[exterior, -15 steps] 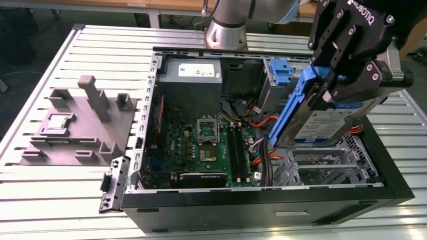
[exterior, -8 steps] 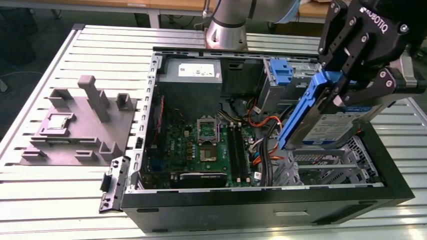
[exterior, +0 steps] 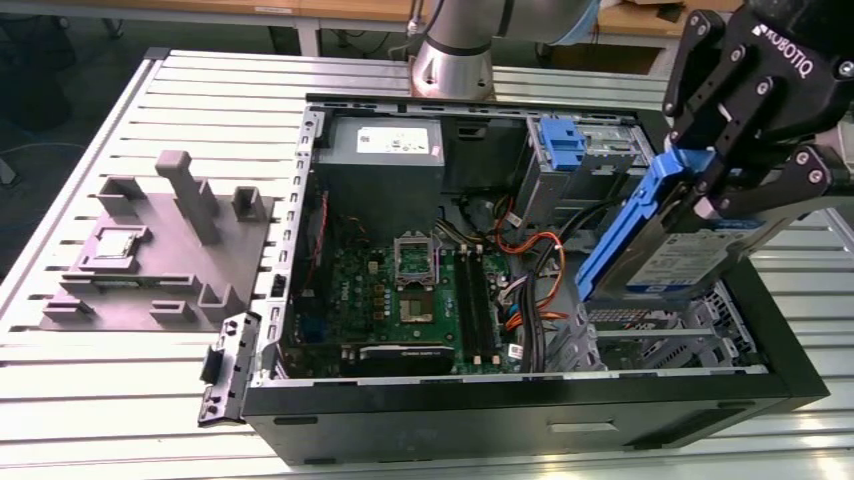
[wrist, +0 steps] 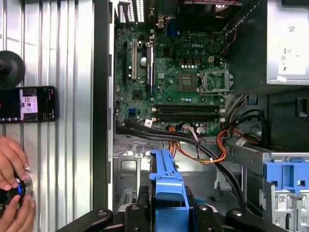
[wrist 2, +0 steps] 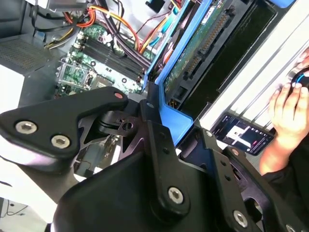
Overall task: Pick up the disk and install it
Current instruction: 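Insert the disk into the insertion slot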
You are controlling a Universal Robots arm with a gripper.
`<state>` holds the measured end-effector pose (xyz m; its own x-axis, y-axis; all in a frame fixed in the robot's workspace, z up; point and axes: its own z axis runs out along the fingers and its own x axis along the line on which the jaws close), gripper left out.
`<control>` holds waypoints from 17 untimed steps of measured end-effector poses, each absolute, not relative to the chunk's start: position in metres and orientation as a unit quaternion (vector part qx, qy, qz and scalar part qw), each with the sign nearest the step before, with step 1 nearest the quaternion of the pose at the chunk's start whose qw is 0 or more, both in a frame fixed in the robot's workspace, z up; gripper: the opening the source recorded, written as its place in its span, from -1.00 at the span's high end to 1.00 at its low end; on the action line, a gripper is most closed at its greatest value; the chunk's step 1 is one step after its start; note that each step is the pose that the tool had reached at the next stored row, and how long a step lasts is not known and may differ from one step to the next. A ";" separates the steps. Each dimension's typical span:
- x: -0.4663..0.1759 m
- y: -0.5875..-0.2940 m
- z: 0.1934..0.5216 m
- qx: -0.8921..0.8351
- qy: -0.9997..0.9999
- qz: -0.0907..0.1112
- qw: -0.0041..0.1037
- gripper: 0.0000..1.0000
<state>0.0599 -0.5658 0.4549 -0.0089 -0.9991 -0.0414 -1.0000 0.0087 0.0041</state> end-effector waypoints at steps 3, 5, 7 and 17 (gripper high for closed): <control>0.063 -0.567 0.453 -0.704 0.710 0.016 0.013 0.26; 0.065 -0.568 0.452 -0.704 0.710 0.016 0.013 0.26; 0.068 -0.570 0.451 -0.704 0.710 0.016 0.013 0.26; 0.073 -0.574 0.443 -0.702 0.712 0.016 0.013 0.26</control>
<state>0.0725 -0.5737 0.4426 -0.0138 -0.9991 -0.0412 -0.9999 0.0136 0.0041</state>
